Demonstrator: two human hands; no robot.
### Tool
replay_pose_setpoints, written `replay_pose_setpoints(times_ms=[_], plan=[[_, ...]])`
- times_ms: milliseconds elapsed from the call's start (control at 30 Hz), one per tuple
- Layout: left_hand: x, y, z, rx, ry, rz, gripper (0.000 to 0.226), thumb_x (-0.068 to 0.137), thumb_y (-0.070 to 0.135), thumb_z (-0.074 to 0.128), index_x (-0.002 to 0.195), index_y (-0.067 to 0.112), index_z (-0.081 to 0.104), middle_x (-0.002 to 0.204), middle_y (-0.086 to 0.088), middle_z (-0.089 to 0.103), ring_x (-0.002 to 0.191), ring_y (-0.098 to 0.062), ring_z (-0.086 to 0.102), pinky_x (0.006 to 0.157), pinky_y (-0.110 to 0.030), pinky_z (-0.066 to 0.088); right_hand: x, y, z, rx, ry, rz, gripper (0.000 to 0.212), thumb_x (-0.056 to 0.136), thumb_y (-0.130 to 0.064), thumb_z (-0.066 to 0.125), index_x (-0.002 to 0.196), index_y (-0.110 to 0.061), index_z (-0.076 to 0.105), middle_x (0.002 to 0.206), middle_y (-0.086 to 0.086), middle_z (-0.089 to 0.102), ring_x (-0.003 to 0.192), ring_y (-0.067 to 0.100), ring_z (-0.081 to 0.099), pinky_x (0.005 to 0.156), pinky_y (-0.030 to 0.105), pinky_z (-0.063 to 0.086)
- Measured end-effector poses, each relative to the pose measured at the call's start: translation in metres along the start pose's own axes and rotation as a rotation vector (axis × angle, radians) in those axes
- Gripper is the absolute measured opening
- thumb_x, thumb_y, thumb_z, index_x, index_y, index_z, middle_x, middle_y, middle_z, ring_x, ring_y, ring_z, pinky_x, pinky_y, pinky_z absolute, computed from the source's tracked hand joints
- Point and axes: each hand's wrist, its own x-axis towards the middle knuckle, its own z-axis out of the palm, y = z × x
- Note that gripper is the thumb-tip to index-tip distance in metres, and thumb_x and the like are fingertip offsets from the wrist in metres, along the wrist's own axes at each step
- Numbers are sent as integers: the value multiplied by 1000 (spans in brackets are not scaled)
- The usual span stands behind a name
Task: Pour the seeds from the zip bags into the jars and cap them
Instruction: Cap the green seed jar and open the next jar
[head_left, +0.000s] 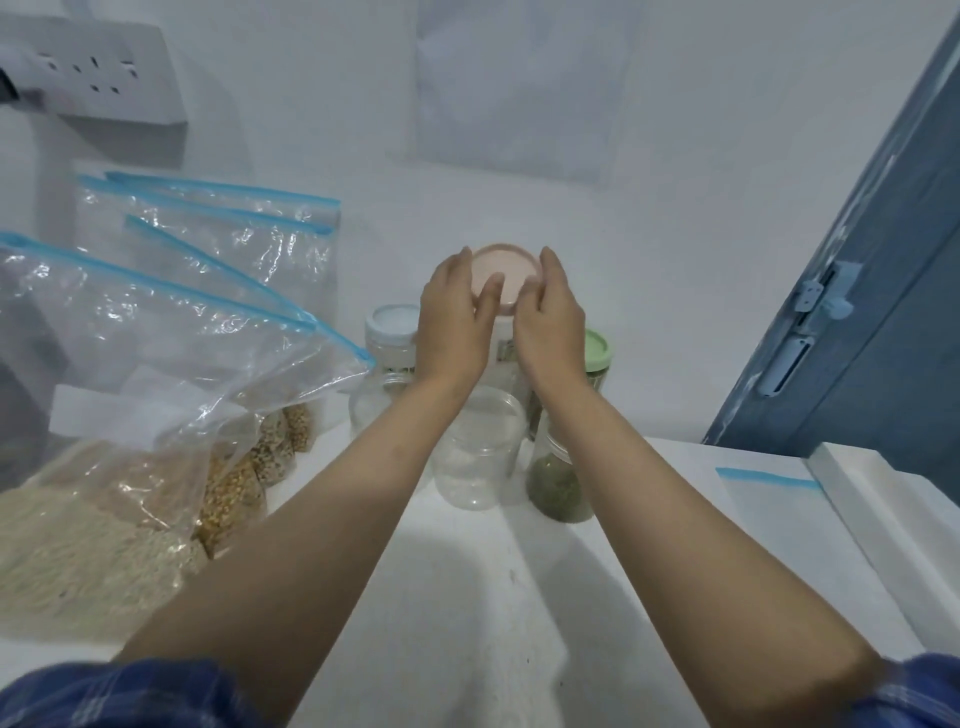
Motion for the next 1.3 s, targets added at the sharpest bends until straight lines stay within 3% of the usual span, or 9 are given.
replay_pose_setpoints(times_ms=[133,200,300,433,600,767,967,1067,1300], plan=[[-23,28,-23,-240,153,23,58,96,45,55,142,9,48,127,3,51,117,-14,51,103,-33,43,-33,-20,-21,49,81,-57,50,107,-30,32,155,-18,27,140,0,43,137,17,38,110,25,28],[-43,42,-34,-344,171,-15,60,93,54,50,138,14,51,118,13,48,109,4,51,97,-20,43,-57,-23,-31,66,110,-92,46,106,-37,35,148,-19,39,124,-6,43,125,15,46,110,36,36],[-88,54,-46,-477,145,-93,42,97,47,50,130,21,55,118,15,50,106,14,50,90,-7,40,-98,-21,-41,183,106,-99,47,98,-48,38,134,-19,48,121,-5,44,113,4,48,103,27,40],[-149,45,-52,-613,70,-215,51,86,60,46,123,26,54,126,0,57,116,-9,56,96,-20,46,-155,-5,-49,269,28,-57,52,87,-59,36,123,-24,46,121,-7,45,114,1,48,97,18,41],[-201,18,-48,-579,-29,-239,49,89,56,46,125,24,52,123,-3,57,111,-12,58,92,-25,48,-205,24,-50,351,-59,62,27,92,-40,44,118,-29,45,115,-10,56,102,-3,55,83,12,45],[-226,8,-48,-546,-69,-221,37,92,53,44,123,34,49,125,-1,54,115,-13,55,96,-28,47,-229,34,-53,380,-78,84,21,95,-29,43,115,-30,44,102,-38,55,98,-13,55,80,6,41],[-227,6,-49,-592,-175,-226,56,93,67,37,134,29,40,110,35,58,104,4,59,85,-10,44,-226,34,-50,384,-74,153,27,92,-34,42,119,-33,46,97,-39,57,95,-12,56,77,7,43],[-225,5,-50,-609,-218,-206,95,79,86,38,140,13,37,119,23,59,111,8,57,90,-9,43,-224,34,-48,376,-33,156,34,93,-31,40,124,-22,51,96,-33,61,93,-13,57,76,5,42],[-220,-3,-46,-639,-288,-244,107,72,90,43,136,5,45,126,0,61,118,-10,59,95,-19,46,-209,37,-48,369,-40,186,29,100,-12,38,106,-33,57,92,-32,65,91,-13,57,78,6,43]])
